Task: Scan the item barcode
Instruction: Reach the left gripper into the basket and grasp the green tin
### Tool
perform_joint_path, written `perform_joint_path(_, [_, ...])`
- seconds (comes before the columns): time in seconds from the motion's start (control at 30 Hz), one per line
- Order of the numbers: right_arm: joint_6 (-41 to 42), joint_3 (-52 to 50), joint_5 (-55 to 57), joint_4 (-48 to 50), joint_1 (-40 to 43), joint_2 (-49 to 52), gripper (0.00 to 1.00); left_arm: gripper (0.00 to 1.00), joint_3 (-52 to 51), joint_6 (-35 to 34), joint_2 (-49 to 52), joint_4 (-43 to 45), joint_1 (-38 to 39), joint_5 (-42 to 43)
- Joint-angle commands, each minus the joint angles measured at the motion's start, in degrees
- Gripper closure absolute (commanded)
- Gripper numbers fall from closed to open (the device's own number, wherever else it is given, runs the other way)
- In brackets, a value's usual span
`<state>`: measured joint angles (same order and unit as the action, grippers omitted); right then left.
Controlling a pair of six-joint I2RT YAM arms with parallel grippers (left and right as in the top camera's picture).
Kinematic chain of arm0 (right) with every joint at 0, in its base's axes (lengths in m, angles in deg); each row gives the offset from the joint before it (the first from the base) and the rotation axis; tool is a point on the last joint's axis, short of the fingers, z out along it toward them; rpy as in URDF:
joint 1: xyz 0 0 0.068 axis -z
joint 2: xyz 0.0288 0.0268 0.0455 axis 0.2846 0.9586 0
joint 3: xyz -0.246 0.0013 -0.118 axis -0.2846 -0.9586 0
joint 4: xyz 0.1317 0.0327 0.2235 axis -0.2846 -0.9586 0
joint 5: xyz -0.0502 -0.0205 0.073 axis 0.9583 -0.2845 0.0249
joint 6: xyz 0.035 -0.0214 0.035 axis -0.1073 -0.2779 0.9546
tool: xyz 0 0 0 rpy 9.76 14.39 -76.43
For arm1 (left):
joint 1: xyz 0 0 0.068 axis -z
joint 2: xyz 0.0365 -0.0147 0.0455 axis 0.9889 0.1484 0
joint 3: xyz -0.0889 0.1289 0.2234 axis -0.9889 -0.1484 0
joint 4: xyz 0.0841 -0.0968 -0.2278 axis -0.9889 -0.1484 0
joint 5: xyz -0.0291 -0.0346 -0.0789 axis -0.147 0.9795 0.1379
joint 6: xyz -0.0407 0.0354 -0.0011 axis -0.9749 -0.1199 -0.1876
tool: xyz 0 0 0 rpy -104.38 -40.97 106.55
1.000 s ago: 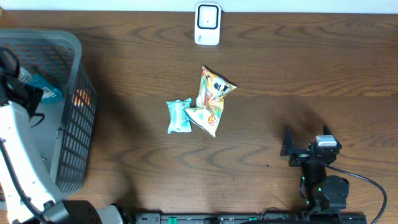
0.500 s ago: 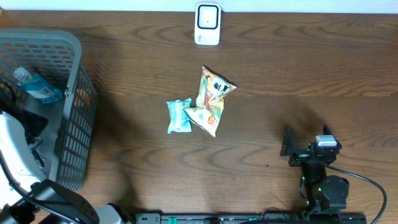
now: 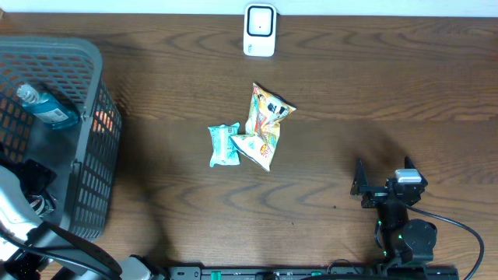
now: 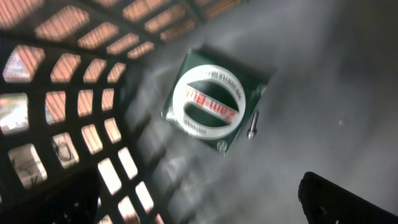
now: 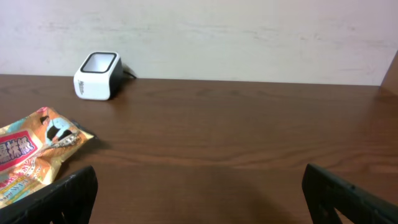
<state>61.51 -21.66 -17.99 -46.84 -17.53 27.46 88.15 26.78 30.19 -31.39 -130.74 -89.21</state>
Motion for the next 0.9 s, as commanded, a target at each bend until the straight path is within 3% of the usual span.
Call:
perform_joint_path(0.0, [-0.7, -0.1, -0.5, -0.2, -0.5, -0.2, 0.01, 0.02, 0.0, 3.9, 0.0, 1.9, -0.4, 0.7])
perform_joint_path(0.17, [-0.7, -0.1, -0.5, -0.2, -0.5, -0.1, 0.01, 0.02, -0.5, 9.0, 0.1, 4.7, -1.0, 0.7])
perform_joint_path(0.63, [-0.7, -0.1, -0.5, -0.2, -0.5, -0.2, 0.01, 0.02, -8.7, 8.7, 2.8, 18.2, -4.3, 0.8])
perform_joint_path(0.87, [-0.7, -0.1, -0.5, -0.2, -0.5, -0.1, 0.01, 0.02, -8.7, 8.7, 9.5, 20.3, -4.3, 6.9])
